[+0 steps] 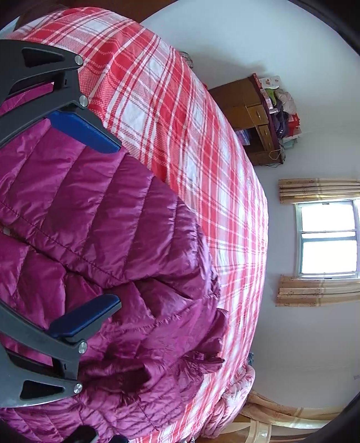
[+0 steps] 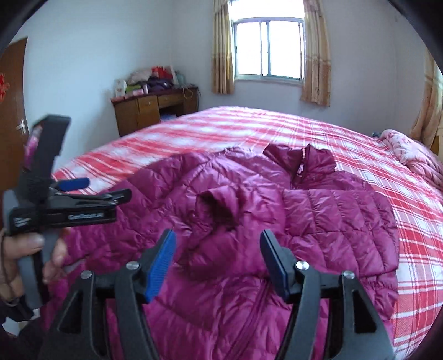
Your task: Fold large clothes
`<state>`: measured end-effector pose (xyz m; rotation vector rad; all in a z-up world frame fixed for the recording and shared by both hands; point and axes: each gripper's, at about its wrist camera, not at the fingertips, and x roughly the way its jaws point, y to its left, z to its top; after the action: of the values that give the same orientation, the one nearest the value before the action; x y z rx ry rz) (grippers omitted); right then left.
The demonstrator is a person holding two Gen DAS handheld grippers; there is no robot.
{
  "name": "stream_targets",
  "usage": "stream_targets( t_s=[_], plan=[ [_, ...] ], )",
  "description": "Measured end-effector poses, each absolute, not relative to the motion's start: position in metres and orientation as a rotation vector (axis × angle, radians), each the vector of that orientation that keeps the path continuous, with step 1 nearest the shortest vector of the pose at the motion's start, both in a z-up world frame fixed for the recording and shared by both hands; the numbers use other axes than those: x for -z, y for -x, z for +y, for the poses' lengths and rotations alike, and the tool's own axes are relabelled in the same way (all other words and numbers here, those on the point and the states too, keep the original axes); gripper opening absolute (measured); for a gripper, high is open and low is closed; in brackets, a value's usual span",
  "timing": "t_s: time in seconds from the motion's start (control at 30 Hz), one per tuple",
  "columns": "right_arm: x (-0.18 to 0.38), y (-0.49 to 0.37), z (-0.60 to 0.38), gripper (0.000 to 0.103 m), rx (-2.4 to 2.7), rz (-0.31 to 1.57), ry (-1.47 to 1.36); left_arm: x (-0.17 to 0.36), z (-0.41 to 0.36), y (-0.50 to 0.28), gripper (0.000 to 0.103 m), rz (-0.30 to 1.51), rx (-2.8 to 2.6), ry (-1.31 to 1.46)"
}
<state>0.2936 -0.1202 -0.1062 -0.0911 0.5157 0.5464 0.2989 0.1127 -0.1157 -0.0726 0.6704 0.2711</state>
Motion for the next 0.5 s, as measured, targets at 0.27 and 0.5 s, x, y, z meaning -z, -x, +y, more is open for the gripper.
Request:
stream_targets(
  t_s=[0.27,0.5],
  plan=[
    [0.115,-0.339,-0.176,0.028,-0.206,0.594,0.011,0.082,0.056,-0.301,0.102,0.602,-0.167,0.042],
    [0.146,-0.361,-0.205,0.028,-0.130,0.659,-0.045,0.080,-0.034,-0.321,0.102,0.550,-0.075,-0.151]
  ],
)
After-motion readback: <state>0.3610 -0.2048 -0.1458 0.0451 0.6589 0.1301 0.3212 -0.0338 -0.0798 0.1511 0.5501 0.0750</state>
